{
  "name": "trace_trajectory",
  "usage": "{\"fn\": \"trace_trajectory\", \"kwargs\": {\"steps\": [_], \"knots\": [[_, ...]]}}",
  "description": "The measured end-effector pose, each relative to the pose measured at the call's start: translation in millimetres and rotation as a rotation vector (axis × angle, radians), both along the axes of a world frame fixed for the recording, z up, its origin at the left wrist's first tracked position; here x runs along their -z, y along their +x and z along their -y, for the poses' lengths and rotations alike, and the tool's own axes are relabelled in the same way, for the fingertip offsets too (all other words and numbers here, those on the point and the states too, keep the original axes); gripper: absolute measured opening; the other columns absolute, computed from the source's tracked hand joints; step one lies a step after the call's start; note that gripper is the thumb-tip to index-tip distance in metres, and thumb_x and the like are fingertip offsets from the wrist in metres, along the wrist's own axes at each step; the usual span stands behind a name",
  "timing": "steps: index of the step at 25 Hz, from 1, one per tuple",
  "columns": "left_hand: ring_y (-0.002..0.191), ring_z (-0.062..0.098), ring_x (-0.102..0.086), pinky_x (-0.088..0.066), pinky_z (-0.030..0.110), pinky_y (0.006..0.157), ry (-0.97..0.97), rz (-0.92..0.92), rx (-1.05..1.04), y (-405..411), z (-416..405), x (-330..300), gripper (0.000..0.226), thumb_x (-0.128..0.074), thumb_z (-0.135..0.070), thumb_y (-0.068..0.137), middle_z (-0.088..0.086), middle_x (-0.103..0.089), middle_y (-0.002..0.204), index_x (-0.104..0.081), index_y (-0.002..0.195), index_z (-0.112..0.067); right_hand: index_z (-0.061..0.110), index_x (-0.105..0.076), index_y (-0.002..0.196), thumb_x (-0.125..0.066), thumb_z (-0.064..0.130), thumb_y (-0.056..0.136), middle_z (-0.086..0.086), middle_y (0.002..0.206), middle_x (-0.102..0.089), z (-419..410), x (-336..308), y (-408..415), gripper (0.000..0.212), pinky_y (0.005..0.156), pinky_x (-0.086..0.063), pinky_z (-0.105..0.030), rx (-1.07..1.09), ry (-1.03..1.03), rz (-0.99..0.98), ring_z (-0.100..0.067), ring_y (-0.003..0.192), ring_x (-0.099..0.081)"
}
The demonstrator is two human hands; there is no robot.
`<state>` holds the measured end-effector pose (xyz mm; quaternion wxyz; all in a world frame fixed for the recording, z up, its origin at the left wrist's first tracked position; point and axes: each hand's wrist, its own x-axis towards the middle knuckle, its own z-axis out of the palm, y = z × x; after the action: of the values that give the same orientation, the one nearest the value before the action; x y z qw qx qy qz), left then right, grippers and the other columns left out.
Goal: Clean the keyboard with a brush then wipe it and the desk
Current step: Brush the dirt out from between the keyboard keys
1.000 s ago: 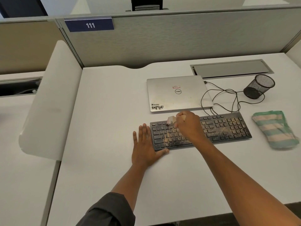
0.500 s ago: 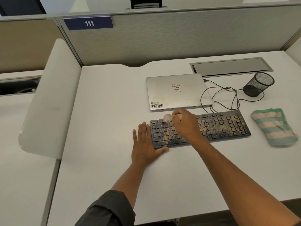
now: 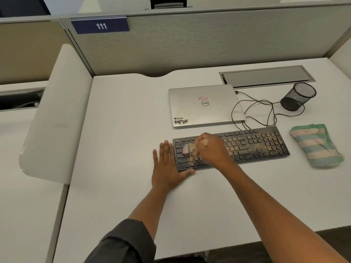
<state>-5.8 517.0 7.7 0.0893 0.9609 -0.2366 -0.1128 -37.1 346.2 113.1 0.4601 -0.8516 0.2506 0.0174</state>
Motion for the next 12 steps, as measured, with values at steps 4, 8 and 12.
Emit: {"fn": "trace_trajectory", "kwargs": {"steps": [4,8,12], "knots": [[0.153,0.026,0.025,0.015,0.052,0.123,0.002,-0.001,0.001,0,0,1,0.132,-0.024,-0.099,0.074,0.016,0.018,0.167,0.013,0.159,-0.005,0.015,-0.065,0.09,-0.053,0.014,0.09,-0.004,0.082,-0.067,-1,-3,-6,0.012,0.06,-0.053,-0.031,-0.009,-0.155,0.009,-0.019,0.07,-0.064],[0.154,0.026,0.024,0.015,0.052,0.123,-0.004,0.002,-0.002,0,0,1,0.134,-0.024,-0.1,0.073,0.016,0.017,0.168,0.01,0.16,-0.004,0.012,-0.065,0.093,-0.052,0.012,0.091,-0.004,0.082,-0.065,16,-11,-8,0.013,0.058,-0.051,-0.03,0.04,-0.209,0.013,-0.02,0.07,-0.062],[0.153,0.025,0.026,0.016,0.051,0.123,-0.002,-0.003,0.0,0,0,3,0.133,-0.023,-0.1,0.073,0.015,0.02,0.167,0.013,0.159,-0.005,0.016,-0.066,0.093,-0.055,0.013,0.09,-0.007,0.082,-0.071,2,-2,-12,0.012,0.052,-0.052,-0.028,0.014,-0.03,0.025,-0.017,0.061,-0.064]]}}
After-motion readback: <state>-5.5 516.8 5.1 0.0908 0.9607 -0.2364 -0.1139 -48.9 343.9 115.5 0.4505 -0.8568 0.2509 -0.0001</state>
